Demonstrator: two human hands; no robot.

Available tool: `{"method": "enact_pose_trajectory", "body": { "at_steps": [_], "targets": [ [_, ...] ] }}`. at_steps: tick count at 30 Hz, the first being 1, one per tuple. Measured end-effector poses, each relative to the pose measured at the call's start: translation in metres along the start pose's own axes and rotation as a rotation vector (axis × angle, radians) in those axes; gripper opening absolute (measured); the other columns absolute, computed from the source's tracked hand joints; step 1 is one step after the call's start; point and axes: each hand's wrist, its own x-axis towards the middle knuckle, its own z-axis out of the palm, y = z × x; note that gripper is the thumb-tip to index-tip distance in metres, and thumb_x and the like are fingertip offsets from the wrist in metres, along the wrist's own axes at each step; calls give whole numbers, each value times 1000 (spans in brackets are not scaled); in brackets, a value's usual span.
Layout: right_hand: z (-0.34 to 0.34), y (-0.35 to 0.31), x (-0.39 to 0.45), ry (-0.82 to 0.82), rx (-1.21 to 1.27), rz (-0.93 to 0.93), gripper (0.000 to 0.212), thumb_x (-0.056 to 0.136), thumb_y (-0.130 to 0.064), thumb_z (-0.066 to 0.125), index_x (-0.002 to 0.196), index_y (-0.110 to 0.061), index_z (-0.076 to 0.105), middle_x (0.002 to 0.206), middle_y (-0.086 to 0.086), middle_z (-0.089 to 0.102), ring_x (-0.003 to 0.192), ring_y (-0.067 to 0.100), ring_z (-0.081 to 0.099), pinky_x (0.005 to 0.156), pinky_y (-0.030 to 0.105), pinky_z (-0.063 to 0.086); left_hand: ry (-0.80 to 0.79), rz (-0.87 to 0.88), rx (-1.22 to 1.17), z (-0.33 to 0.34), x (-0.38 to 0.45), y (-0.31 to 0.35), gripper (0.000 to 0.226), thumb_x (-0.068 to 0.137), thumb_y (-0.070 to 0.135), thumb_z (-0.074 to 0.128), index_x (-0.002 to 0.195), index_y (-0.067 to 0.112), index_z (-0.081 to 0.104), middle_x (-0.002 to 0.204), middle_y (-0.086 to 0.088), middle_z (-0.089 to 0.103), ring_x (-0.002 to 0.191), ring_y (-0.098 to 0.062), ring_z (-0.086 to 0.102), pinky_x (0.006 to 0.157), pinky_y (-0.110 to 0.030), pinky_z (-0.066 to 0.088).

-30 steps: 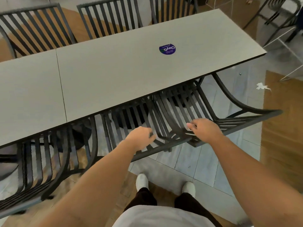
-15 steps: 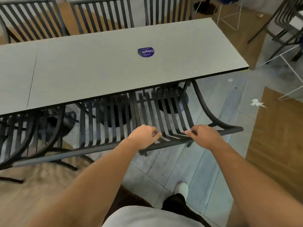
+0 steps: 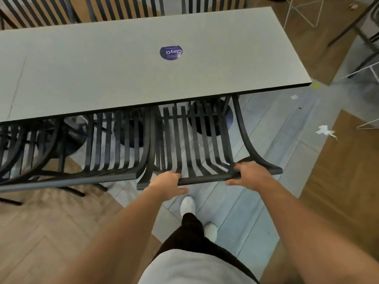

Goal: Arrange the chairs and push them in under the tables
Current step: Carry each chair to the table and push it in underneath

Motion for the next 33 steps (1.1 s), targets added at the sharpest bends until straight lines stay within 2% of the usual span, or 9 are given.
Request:
{"method": "enact_pose_trajectory", "body": {
  "at_steps": [4, 7, 11, 17, 25, 33],
  "targets": [
    [7, 5, 15, -23, -50, -14, 46, 81, -61, 71, 108, -24, 65, 101, -3, 62, 99, 20, 63, 81, 37, 53, -30, -46, 50, 7, 17, 0, 41, 99, 45, 59, 131, 21, 57, 121, -3, 62, 105, -25, 62, 92, -40, 53],
    [13, 6, 25, -30, -106, -10, 37, 89, -48, 67, 115, -22, 63, 110, -1, 63, 102, 22, 62, 81, 35, 52, -37, -97, 95, 6, 25, 1, 27, 100, 24, 53, 125, 21, 61, 109, -3, 65, 97, -26, 64, 89, -40, 57],
    [17, 7, 29, -26, -229, -7, 24, 96, -28, 55, 117, -21, 63, 107, 2, 67, 97, 25, 66, 79, 36, 53, -15, -113, 220, 10, 23, 6, 30, 100, 13, 47, 125, 20, 62, 105, -5, 66, 96, -27, 66, 83, -37, 56],
    [17, 15, 25, -14, -349, -27, 21, 100, -24, 51, 118, -21, 63, 109, 2, 65, 100, 23, 64, 85, 36, 52, 40, -127, 215, 17, 22, 21, 38, 102, 11, 44, 135, 22, 59, 114, -5, 68, 101, -25, 67, 88, -36, 56],
    [22, 62, 7, -45, -411, -59, 20, 97, -21, 53, 113, -20, 66, 103, 2, 69, 95, 23, 66, 81, 34, 52, 43, -127, 242, 35, 15, 75, 38, 104, 15, 44, 139, 23, 55, 122, -7, 65, 110, -27, 64, 93, -37, 53],
    [32, 105, -8, -74, -406, -96, 21, 96, -20, 54, 113, -20, 66, 103, 2, 69, 94, 24, 67, 80, 34, 52, 63, -134, 258, 48, 16, 118, 39, 105, 15, 44, 142, 25, 51, 123, -3, 65, 109, -24, 65, 91, -35, 52]
  ]
}}
